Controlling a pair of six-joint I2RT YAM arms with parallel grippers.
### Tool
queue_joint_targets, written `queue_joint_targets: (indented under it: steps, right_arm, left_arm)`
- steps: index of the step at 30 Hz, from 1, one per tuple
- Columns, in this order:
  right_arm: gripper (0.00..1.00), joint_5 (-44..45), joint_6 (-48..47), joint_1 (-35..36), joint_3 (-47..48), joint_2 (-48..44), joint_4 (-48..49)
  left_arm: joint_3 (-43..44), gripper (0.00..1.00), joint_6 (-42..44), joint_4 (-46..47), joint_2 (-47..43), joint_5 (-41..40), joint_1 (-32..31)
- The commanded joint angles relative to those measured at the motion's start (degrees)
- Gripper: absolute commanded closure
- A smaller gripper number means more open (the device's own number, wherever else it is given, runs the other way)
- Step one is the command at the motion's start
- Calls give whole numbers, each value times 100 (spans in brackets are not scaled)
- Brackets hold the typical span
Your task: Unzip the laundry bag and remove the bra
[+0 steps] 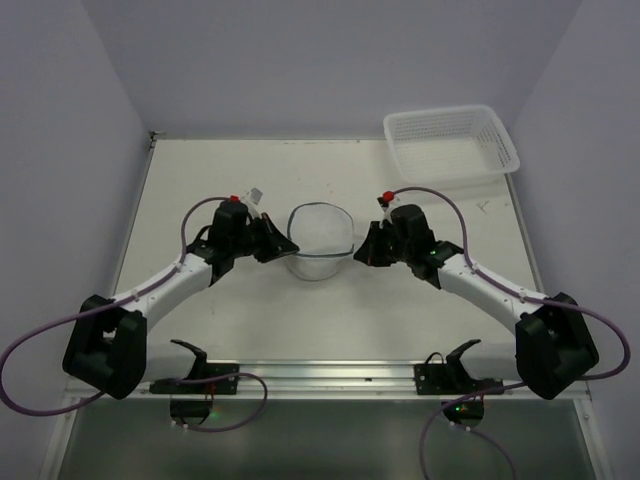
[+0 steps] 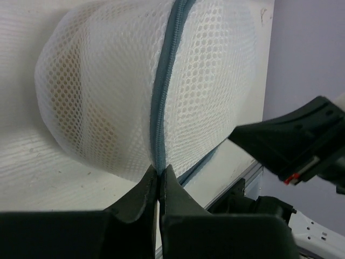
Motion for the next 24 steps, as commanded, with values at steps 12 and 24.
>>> queue_joint_targets:
  steps: [12, 24]
  right_arm:
    - [72, -145, -676, -414, 953, -248, -976]
    - [41, 76, -255, 6, 2043, -488, -1321]
  left_arm:
    - [-1037, 32, 74, 55, -1242, -42, 64]
    - [-369, 23, 610, -1097, -1727, -913, 231]
